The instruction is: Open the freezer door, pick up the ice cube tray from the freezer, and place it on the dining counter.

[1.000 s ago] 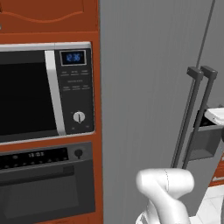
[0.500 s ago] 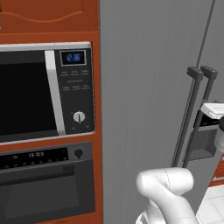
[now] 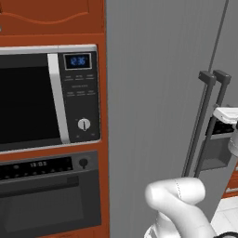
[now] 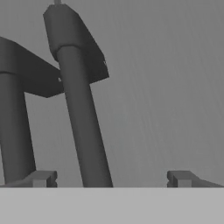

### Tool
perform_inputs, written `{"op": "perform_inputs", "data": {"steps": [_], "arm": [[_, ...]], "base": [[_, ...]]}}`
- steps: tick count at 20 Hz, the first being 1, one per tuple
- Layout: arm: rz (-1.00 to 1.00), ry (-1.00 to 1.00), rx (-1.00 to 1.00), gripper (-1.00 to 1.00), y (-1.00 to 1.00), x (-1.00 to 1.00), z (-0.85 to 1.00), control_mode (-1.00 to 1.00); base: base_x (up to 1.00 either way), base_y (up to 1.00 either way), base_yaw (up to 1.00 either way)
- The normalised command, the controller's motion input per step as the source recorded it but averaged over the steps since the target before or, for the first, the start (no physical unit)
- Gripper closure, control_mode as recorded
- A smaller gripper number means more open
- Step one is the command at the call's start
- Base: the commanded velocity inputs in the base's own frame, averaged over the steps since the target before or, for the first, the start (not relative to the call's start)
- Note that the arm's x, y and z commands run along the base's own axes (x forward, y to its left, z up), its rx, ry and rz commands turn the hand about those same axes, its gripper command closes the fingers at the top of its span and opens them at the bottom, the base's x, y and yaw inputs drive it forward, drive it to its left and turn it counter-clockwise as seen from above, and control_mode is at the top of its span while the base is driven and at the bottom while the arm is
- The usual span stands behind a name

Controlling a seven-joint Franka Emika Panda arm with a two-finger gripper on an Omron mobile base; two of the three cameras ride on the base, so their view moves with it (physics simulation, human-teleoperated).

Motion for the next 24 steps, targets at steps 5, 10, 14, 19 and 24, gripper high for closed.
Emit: {"op": "perform_inputs", "data": {"steps": [5,10,14,19,24], "arm": [[0.00,0.00,0.00,-1.00,0.01,0.18,0.00,-1.00],[0.00,0.00,0.00,-1.00,0.06,0.20,0.00,-1.00],[0.00,0.00,0.00,-1.00,0.12,0.10,0.00,-1.00],[0.00,0.00,0.00,1.00,0.01,0.02,0.00,-1.00],[-0.03,0.00,0.00,1.00,-0.07,-0.33,0.00,-1.00]], "base": [[0.00,0.00,0.00],[0.00,0.00,0.00],[0.00,0.00,0.00],[0.00,0.00,0.00],[0.00,0.00,0.00]]}}
